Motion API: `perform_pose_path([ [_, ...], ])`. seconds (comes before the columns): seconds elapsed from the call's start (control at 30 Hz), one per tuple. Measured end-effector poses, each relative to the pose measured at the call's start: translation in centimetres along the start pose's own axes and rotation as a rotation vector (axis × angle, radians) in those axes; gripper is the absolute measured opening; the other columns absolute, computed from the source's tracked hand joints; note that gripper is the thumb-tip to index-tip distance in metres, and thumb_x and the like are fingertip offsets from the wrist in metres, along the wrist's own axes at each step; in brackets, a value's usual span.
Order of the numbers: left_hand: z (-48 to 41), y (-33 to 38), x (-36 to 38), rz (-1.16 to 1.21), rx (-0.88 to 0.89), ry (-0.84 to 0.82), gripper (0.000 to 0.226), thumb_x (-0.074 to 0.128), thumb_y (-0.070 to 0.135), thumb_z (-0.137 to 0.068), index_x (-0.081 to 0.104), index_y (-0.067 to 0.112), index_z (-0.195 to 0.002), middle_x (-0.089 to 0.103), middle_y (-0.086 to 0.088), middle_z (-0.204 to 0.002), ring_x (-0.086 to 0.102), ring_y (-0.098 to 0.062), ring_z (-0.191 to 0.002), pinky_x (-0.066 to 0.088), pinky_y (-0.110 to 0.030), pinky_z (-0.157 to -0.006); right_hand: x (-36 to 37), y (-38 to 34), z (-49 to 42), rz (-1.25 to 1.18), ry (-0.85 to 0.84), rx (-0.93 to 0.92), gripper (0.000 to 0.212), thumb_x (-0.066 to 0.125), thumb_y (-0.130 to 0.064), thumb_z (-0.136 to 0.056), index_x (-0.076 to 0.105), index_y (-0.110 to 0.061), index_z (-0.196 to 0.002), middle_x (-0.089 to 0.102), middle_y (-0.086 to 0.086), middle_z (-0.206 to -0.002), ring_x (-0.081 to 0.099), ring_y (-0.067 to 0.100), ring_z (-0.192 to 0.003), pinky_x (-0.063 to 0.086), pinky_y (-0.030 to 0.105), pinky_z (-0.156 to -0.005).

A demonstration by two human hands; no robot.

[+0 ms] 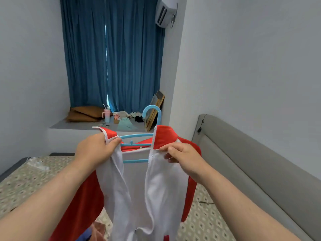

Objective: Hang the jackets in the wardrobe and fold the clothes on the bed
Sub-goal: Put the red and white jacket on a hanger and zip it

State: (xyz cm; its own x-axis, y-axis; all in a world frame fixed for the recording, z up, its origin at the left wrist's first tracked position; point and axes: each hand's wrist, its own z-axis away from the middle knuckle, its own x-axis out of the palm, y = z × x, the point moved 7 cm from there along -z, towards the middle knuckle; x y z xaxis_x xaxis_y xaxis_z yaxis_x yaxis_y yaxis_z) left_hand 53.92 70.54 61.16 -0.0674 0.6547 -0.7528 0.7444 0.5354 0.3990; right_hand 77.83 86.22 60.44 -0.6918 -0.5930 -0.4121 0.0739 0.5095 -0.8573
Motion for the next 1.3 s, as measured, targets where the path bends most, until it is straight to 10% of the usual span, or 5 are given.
perform_pose_path([
  [0.17,0.4,0.4,-1.1,0.023,0.067,0.040,0.050,0.057,0.060,-0.088,0.059,0.018,-0.061,0.054,0.001,-0.055,0.050,-0.015,-0.054,0.029,-0.030,-0.046,-5.0,0.1,-1.2,0.795,0.207,-0.123,0.044,0.066,-0.046,-0.089,0.063,-0.023,-0.127,0.060,-0.005,-0.122,0.051,0.017,-0.118,0.043,0.036,-0.103],
  [0.3,0.9,0.5,-0.9,0.084,0.085,-0.003,0.038,0.060,0.057,-0.088,0.066,0.022,-0.073,0.066,0.001,-0.070,0.059,-0.021,-0.069,0.044,-0.033,-0.058,-2.6,3.6,-2.3,0.716,-0.261,0.123,0.036,0.056,-0.052,-0.095,0.068,-0.020,-0.085,0.068,-0.006,-0.080,0.064,0.016,-0.083,0.048,0.033,-0.076],
  [0.57,1.3,-1.5,-2.6,0.847,-0.114,0.171,0.005,0.065,0.021,-0.095,0.067,0.022,-0.091,0.071,0.007,-0.087,0.067,-0.015,-0.087,0.050,-0.027,-0.076,-3.1,3.7,-2.8,0.405,-0.096,-0.004,0.019,0.063,-0.012,-0.090,0.073,-0.027,-0.086,0.073,-0.016,-0.083,0.063,-0.001,-0.081,0.050,0.029,-0.080],
  [0.73,3.4,2.5,-2.2,0.501,0.463,-0.274,0.014,0.057,0.063,-0.076,0.066,0.058,-0.086,0.061,0.041,-0.108,0.047,0.019,-0.115,0.032,-0.011,-0.102,-5.0,3.6,-2.9,0.253,-0.043,0.021,0.020,0.064,-0.005,-0.086,0.076,-0.020,-0.083,0.066,-0.014,-0.076,0.056,0.000,-0.075,0.047,0.028,-0.078],
  [1.3,1.1,2.4,1.5,-0.106,0.429,-0.330,0.033,0.051,0.051,-0.097,0.062,0.022,-0.087,0.067,0.006,-0.084,0.060,-0.018,-0.084,0.046,-0.035,-0.070,-5.6,-0.6,-2.4,0.228,0.148,-0.171,0.039,0.048,-0.028,-0.104,0.069,-0.030,-0.072,0.066,-0.013,-0.073,0.055,0.002,-0.071,0.046,0.027,-0.073],
])
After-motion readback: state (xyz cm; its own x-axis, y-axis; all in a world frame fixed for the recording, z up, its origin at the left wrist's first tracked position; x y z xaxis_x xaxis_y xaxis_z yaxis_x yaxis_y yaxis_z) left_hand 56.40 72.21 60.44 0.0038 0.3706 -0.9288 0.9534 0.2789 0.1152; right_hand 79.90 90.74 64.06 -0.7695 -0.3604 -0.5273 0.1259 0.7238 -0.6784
